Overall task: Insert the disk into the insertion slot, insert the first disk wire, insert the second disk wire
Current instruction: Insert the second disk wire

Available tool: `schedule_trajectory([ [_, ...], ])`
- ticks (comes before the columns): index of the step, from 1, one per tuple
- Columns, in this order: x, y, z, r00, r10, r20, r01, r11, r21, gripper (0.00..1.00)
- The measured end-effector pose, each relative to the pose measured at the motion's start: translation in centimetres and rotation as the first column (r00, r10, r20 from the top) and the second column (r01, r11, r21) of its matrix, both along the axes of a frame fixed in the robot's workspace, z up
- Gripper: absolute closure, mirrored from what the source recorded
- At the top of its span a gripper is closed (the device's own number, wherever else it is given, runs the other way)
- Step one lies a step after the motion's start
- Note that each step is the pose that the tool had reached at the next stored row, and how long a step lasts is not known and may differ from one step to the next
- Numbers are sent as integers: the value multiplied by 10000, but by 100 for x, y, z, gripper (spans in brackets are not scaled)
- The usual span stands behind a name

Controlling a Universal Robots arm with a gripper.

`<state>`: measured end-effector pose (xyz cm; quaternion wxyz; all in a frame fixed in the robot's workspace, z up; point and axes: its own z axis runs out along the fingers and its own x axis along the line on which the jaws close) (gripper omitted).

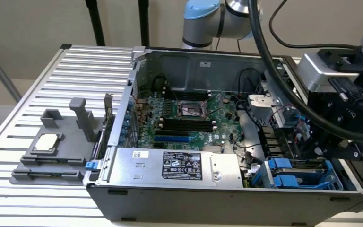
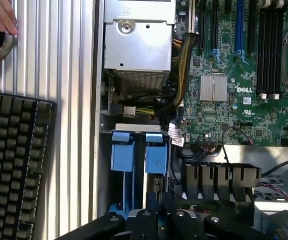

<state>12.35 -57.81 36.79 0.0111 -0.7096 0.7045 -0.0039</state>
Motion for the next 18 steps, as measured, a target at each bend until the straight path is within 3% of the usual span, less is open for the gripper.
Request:
schedule_trajectory([
  [4, -44, -40, -30, 9999, -2, 136, -1, 9998, 214, 84],
  [7, -51, -49, -60, 9997, -3, 239, -4, 9995, 316, 84],
  [12, -60, -59, -127, 9994, -6, 342, -8, 9991, 431, 84],
  [18, -62, -61, -201, 9992, -10, 408, -12, 9985, 541, 84],
])
